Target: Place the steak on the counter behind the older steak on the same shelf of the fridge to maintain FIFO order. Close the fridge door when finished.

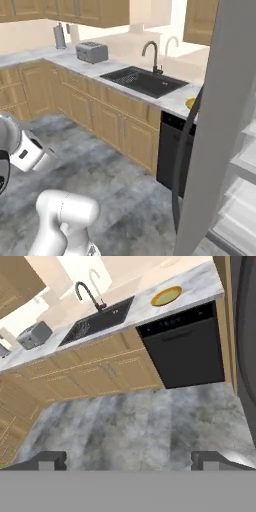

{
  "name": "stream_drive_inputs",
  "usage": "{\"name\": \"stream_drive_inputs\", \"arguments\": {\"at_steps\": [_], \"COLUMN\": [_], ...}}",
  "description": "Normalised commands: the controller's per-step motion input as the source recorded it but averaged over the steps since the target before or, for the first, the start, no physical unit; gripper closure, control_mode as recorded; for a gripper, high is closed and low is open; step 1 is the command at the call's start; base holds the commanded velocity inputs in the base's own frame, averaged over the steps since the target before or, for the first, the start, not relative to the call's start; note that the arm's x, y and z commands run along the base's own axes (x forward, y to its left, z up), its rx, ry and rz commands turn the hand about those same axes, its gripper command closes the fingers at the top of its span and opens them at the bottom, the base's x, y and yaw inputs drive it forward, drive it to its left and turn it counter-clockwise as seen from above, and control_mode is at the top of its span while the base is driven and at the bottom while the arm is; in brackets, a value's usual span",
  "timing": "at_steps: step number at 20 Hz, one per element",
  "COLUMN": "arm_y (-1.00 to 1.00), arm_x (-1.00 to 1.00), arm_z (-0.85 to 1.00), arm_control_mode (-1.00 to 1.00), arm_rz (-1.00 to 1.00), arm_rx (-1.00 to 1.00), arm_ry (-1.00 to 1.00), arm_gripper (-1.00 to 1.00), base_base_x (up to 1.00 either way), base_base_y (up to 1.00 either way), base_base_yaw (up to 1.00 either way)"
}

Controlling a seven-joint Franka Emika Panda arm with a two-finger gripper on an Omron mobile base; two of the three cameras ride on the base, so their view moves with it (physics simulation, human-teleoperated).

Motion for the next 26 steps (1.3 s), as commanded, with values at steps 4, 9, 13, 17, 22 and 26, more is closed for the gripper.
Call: {"name": "stream_drive_inputs", "arguments": {"at_steps": [4, 9, 13, 17, 22, 26], "arm_y": [0.00, 0.00, 0.00, 0.00, 0.00, 0.00], "arm_x": [0.00, 0.00, 0.00, 0.00, 0.00, 0.00], "arm_z": [0.00, 0.00, 0.00, 0.00, 0.00, 0.00], "arm_control_mode": [1.00, 1.00, 1.00, 1.00, 1.00, 1.00], "arm_rz": [0.00, 0.00, 0.00, 0.00, 0.00, 0.00], "arm_rx": [0.00, 0.00, 0.00, 0.00, 0.00, 0.00], "arm_ry": [0.00, 0.00, 0.00, 0.00, 0.00, 0.00], "arm_gripper": [-1.00, -1.00, -1.00, -1.00, -1.00, -1.00], "base_base_x": [0.52, 0.72, 0.79, 0.81, 0.84, 0.72], "base_base_y": [0.63, 0.67, 0.36, 0.28, 0.13, 0.24], "base_base_yaw": [-0.59, -0.63, -0.61, -0.59, -0.55, -0.56]}}
